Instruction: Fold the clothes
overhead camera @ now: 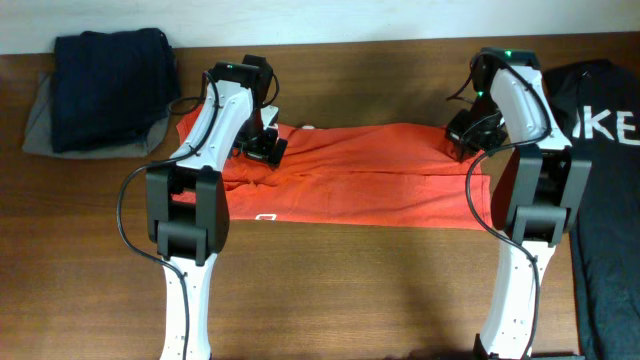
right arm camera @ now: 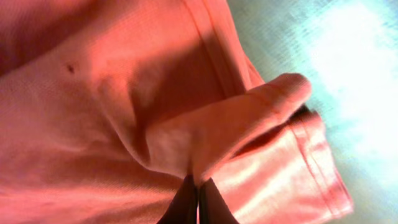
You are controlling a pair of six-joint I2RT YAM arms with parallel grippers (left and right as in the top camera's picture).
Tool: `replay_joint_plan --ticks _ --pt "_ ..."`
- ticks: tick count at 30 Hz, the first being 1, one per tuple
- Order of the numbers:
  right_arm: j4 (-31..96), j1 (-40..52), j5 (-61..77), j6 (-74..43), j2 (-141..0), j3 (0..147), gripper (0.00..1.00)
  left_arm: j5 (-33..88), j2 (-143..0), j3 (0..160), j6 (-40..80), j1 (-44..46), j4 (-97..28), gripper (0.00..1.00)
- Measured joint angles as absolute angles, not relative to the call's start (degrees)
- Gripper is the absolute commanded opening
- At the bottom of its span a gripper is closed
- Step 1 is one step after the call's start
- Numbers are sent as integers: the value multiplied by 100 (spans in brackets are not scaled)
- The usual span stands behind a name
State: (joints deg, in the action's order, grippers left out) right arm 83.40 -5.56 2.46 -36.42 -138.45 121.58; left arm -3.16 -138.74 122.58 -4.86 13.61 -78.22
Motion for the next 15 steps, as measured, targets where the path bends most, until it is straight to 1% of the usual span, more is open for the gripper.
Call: replay_joint_plan --ticks 12,13,14,15 --pt "9240 -556 -110 -3339 -13504 12191 4 -316 -13874 12258 -486 1361 -7815 99" --pt "9303 -554 -148 -3319 -13504 12193 10 -314 -13874 12258 -486 1361 -7815 99" --pt "9354 -554 -176 -3317 -13502 12193 21 -316 -13874 12258 -486 1361 -7815 99" --pt "9391 -554 -198 -3275 -13502 12193 40 -316 -13874 12258 -486 1361 -7815 99"
